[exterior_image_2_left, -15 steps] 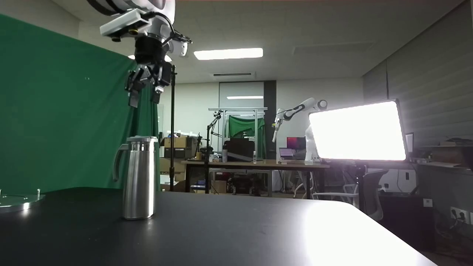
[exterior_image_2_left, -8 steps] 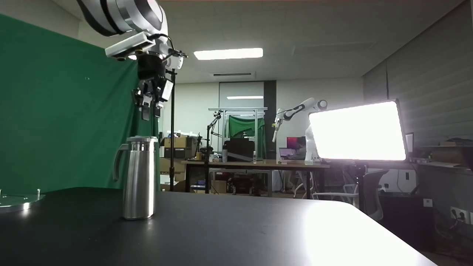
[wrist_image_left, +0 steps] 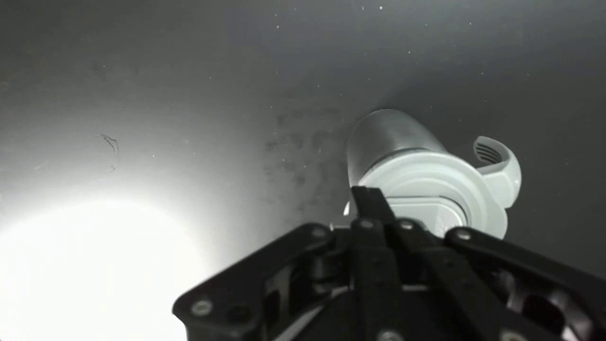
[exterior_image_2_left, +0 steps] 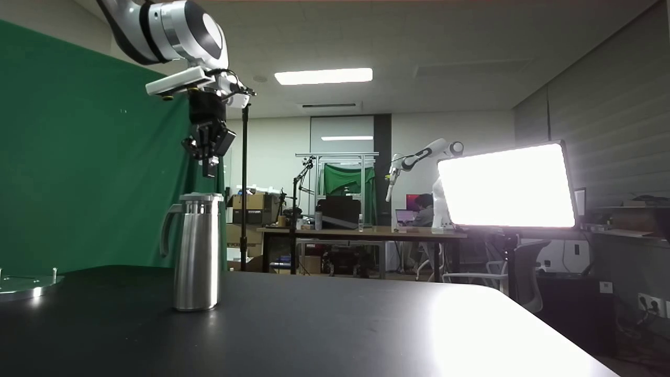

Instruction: Open the cap on the silver bottle

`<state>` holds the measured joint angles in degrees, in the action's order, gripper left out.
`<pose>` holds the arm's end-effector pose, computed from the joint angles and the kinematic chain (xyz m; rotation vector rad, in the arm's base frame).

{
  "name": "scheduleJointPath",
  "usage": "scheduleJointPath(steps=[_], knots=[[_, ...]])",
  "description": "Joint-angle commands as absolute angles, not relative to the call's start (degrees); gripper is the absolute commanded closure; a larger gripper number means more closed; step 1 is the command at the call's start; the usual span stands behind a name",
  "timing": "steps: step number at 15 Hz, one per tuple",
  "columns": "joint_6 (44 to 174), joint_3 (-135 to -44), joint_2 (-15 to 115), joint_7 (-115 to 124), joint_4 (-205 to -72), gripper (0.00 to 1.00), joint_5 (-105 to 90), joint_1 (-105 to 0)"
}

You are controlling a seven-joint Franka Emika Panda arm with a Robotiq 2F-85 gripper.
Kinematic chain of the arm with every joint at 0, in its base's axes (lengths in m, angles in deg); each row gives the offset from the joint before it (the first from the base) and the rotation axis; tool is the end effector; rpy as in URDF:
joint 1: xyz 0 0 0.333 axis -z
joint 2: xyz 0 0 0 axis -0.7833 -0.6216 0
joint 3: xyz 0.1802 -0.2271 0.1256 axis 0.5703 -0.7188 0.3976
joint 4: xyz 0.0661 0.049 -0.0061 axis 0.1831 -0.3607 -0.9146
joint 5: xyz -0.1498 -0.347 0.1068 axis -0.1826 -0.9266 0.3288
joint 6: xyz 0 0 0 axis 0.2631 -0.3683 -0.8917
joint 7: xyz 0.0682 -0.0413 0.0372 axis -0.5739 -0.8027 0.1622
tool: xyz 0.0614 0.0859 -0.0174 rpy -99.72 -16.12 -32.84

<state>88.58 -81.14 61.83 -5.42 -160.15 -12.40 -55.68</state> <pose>0.5595 0.0730 0.4158 3.0134 -0.0710 -0.0833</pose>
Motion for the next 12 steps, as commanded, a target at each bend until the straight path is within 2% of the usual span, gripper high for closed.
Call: scheduleJointPath(steps=[1,12], knots=[[91.1,-81.2,60.7,-6.1,-158.9,1.00,-10.7,-56.1],[98.0,-81.3,59.5,-4.1,-160.2,1.00,-2.2,-56.1]])
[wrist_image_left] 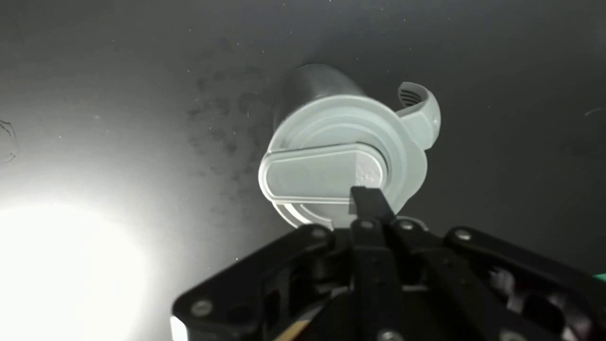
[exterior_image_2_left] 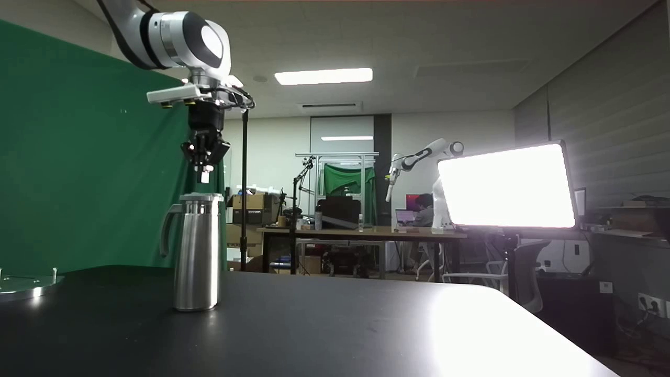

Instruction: Open the cap on the silver bottle

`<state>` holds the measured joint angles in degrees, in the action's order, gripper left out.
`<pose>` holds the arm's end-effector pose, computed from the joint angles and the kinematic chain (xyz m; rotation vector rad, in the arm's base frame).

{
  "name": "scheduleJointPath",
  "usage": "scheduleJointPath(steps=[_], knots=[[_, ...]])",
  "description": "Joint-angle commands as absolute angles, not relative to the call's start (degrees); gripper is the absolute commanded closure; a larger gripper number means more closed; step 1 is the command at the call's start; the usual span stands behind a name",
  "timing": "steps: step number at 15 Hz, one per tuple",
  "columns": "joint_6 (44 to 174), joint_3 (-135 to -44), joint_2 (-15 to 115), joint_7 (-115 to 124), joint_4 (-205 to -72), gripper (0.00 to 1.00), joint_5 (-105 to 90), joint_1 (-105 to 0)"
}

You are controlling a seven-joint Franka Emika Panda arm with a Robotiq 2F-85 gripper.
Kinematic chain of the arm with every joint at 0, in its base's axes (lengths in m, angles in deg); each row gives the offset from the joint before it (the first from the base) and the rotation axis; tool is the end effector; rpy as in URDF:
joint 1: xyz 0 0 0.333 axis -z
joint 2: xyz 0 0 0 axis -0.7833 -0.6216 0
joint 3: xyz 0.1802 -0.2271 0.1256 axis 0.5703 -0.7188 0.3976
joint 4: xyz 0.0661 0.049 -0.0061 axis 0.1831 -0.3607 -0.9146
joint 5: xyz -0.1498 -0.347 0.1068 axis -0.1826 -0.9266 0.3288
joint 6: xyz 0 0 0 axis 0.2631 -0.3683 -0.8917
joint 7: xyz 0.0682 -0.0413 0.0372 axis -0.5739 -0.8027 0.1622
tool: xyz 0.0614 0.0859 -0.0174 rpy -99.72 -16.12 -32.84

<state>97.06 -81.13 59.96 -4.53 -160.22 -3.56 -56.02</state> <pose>0.5756 0.0879 0.4088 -3.1046 0.1501 -0.0452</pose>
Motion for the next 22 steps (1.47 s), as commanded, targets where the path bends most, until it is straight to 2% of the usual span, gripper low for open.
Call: scheduleJointPath(steps=[1,13,22], knots=[[98.2,-81.3,59.3,-4.1,-160.3,1.00,-2.1,-56.0],[97.9,-81.7,57.0,-4.4,-160.5,1.00,-1.3,-56.0],[95.9,-82.2,53.8,-7.8,-160.3,1.00,-10.9,-57.6]])
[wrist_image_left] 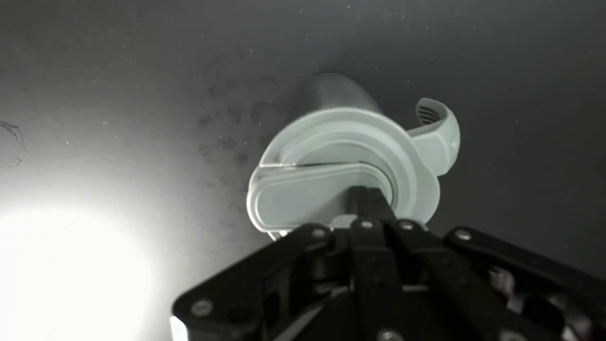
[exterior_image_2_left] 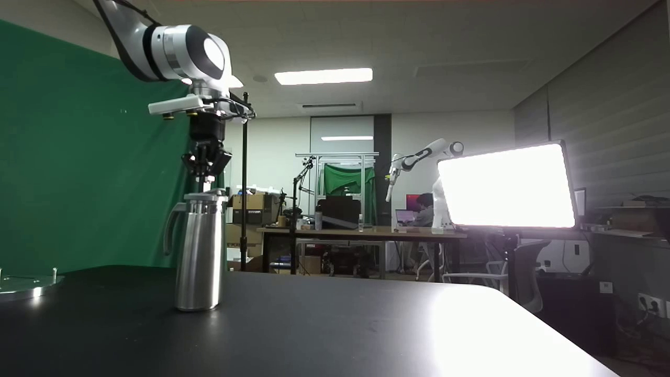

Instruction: Open the cap on the silver bottle

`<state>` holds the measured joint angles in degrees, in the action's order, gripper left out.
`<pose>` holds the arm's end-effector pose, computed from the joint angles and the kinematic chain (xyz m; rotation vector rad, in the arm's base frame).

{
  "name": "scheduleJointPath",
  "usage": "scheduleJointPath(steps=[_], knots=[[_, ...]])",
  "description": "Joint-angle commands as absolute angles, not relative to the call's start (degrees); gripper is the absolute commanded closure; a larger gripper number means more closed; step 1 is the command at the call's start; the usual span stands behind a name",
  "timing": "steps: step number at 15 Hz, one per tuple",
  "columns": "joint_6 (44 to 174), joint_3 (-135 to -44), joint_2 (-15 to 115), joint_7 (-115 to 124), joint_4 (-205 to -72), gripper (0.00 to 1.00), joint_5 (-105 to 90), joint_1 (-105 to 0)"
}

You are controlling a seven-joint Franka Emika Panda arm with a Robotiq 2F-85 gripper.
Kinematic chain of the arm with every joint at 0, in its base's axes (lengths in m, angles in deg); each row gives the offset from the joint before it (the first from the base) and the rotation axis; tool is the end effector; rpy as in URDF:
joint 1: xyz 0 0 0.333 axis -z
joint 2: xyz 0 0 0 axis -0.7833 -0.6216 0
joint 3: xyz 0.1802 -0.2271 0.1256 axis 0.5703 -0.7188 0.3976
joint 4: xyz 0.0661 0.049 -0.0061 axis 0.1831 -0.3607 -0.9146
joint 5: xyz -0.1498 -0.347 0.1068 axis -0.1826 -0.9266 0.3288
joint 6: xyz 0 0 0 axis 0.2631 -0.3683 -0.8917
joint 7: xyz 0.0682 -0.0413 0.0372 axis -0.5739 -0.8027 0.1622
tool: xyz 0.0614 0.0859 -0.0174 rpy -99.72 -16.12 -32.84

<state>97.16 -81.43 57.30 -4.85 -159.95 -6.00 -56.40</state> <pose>0.5800 0.0874 0.3840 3.1317 -0.1227 -0.0055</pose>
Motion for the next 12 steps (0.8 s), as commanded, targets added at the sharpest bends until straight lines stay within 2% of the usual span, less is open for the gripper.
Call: scheduleJointPath(steps=[1,12], knots=[[95.7,-82.2,53.7,-8.3,-160.3,1.00,-12.3,-57.9],[95.1,-81.3,54.0,-8.8,-159.5,1.00,-14.5,-59.9]])
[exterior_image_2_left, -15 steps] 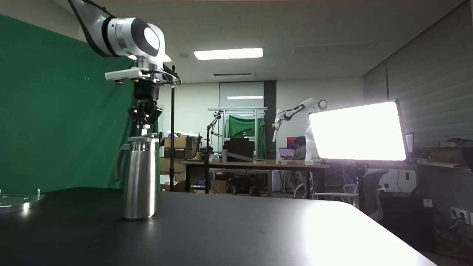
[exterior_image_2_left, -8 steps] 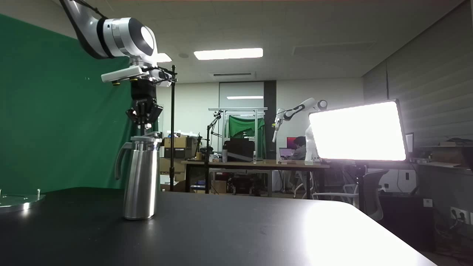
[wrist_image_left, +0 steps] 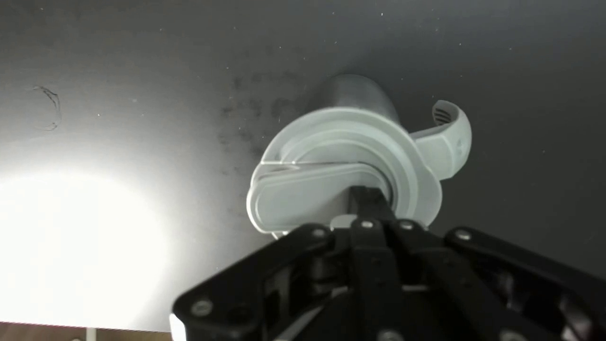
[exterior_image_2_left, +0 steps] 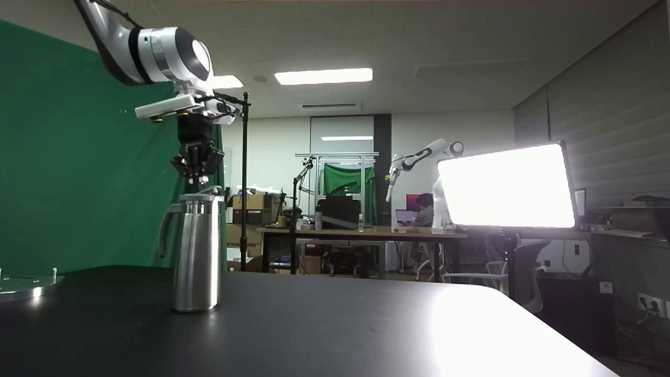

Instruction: Open the cap on the silver bottle

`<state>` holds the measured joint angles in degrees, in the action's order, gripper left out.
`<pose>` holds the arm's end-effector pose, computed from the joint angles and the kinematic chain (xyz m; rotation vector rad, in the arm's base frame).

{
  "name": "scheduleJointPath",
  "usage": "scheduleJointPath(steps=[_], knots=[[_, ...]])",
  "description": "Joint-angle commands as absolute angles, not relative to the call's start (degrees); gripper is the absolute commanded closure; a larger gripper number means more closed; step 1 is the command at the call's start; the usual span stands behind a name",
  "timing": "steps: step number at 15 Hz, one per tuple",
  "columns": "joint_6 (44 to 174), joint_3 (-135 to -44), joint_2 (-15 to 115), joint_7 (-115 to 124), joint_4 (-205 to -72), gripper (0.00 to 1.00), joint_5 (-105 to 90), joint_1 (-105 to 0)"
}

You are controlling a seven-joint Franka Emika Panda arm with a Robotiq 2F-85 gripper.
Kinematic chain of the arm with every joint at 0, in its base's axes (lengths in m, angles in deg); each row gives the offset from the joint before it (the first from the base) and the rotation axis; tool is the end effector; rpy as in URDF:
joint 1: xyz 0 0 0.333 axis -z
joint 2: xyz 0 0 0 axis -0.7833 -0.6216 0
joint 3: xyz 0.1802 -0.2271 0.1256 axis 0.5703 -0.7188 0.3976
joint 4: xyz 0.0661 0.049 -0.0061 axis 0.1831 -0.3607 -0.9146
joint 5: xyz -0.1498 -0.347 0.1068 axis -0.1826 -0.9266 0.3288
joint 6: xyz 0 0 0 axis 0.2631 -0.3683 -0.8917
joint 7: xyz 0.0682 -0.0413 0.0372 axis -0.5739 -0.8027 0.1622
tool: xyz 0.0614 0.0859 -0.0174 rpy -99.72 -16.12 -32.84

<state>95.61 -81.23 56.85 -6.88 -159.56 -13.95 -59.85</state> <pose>0.5741 0.1177 0.3806 3.0141 0.0357 -0.0021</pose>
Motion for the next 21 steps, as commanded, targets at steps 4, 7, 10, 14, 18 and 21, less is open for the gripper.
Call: scheduleJointPath(steps=[4,7,10,14,18,21], knots=[[93.4,-81.2,55.1,-9.2,-158.3,1.00,-13.9,-60.1],[92.0,-81.0,57.3,-9.2,-157.8,1.00,-12.9,-60.1],[91.4,-80.7,60.2,-9.1,-158.1,1.00,-12.1,-60.1],[89.9,-80.2,65.5,-9.0,-159.1,1.00,-11.0,-59.8],[85.5,-80.0,70.4,-9.8,-160.4,0.67,-11.4,-59.1],[82.1,-80.2,72.8,-10.0,-160.9,0.46,-11.1,-58.2]])
